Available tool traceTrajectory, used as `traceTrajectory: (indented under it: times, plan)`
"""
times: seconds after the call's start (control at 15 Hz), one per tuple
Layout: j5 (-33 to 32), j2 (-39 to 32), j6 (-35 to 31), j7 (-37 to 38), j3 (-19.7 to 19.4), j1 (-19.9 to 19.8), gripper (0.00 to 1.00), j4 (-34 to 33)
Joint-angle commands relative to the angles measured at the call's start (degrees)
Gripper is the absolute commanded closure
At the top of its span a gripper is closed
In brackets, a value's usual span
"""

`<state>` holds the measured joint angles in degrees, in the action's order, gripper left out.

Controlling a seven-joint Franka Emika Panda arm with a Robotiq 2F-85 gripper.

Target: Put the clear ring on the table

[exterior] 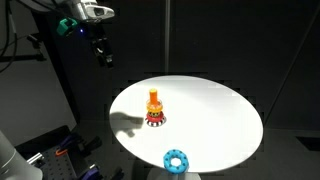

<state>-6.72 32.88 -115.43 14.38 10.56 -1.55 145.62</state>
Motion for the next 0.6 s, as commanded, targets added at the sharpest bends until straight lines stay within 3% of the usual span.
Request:
traceTrajectory:
  times: [0.0,0.53]
  plan:
    - [-1.49,-4.28,-4.88,2.66,-1.68,-1.48,0.00,-2.00]
    - [-3.68,-11.08,-15.97,5.10,-4.54,-5.99,0.00,-3.41]
